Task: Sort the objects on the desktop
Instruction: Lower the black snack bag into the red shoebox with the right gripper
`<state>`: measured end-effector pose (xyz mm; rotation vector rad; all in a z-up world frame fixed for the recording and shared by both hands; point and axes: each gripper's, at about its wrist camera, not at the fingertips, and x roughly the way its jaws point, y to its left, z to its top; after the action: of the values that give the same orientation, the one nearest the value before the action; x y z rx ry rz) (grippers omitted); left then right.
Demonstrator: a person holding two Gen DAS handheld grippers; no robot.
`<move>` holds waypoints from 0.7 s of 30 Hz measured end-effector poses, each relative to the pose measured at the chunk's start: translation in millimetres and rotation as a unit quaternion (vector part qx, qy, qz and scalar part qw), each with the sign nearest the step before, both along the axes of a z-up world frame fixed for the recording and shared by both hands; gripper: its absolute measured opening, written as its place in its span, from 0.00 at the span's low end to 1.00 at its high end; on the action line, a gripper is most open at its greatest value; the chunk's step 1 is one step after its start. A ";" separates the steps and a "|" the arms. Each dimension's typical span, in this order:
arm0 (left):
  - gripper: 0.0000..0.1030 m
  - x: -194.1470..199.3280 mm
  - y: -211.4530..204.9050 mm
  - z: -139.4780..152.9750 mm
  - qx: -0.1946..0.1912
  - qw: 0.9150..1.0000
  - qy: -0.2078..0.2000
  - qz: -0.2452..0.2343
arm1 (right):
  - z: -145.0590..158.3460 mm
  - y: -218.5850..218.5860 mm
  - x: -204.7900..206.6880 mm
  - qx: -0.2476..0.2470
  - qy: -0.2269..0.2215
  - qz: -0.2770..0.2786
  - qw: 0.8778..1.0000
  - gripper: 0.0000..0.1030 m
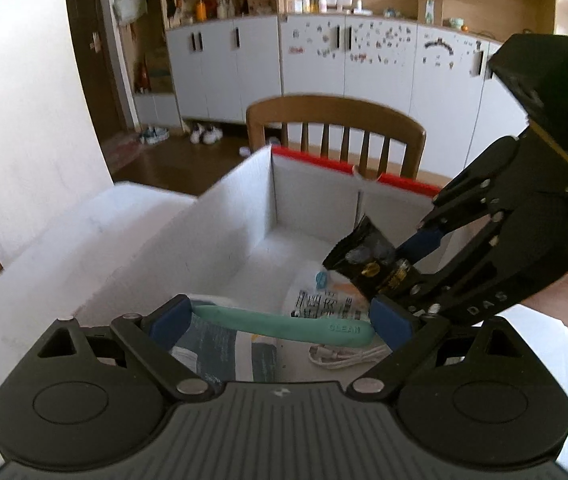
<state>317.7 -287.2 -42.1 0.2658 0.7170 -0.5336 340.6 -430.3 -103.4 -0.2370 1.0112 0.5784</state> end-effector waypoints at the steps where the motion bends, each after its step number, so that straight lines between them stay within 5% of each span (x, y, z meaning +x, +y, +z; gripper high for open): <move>1: 0.94 4.2 -1.6 -2.9 0.003 1.000 0.008 0.002 | -2.0 0.3 1.7 -0.004 0.002 0.002 1.000 0.39; 21: 0.94 49.2 -23.6 -28.3 0.060 0.989 0.134 -0.006 | -31.9 9.9 20.4 -0.044 0.043 0.026 0.998 0.39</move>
<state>366.9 -310.9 -70.4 0.3139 1.0115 -0.5451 361.0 -420.5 -135.3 -0.3199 1.1169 0.5964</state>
